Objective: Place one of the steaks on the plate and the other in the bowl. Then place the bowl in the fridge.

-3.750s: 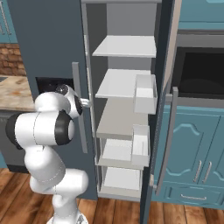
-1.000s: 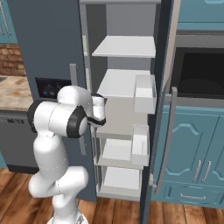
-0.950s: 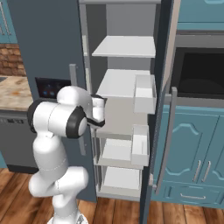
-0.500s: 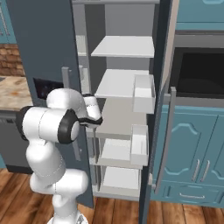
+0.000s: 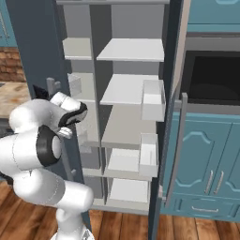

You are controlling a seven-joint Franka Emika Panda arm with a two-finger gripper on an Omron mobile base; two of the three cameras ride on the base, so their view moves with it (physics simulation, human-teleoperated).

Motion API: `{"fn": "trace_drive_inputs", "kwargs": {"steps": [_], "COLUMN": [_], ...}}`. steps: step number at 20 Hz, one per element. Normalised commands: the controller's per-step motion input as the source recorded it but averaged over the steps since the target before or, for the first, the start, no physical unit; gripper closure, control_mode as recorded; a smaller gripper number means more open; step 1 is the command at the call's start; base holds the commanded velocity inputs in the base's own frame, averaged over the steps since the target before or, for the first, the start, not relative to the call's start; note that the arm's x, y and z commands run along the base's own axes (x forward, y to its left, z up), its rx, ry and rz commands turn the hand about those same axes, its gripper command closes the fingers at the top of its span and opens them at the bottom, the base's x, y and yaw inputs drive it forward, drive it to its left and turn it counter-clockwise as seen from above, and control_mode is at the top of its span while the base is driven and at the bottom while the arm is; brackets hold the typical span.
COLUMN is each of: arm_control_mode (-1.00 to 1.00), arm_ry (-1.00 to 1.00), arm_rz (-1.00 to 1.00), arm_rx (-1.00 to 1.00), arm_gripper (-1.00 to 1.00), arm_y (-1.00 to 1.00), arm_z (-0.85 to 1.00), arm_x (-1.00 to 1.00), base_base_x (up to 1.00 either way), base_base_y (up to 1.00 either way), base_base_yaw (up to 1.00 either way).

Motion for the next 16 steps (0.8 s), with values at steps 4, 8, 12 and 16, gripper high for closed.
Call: {"fn": "trace_drive_inputs", "kwargs": {"steps": [4,8,12,16], "arm_control_mode": [-1.00,-1.00,-1.00,-1.00], "arm_ry": [0.16,0.05,-0.02,-0.02], "arm_rz": [0.00,0.00,0.00,0.00], "arm_rx": [-0.07,-0.01,0.03,0.14], "arm_gripper": [1.00,1.00,1.00,1.00], "arm_y": [1.00,0.62,0.05,-0.11], "arm_z": [0.32,0.20,0.07,0.07], "arm_x": [-0.46,-0.42,-0.56,-0.81], "base_base_x": [0.00,0.00,0.00,0.00], "base_base_y": [0.00,0.00,0.00,0.00], "base_base_yaw": [0.00,0.00,0.00,0.00]}}
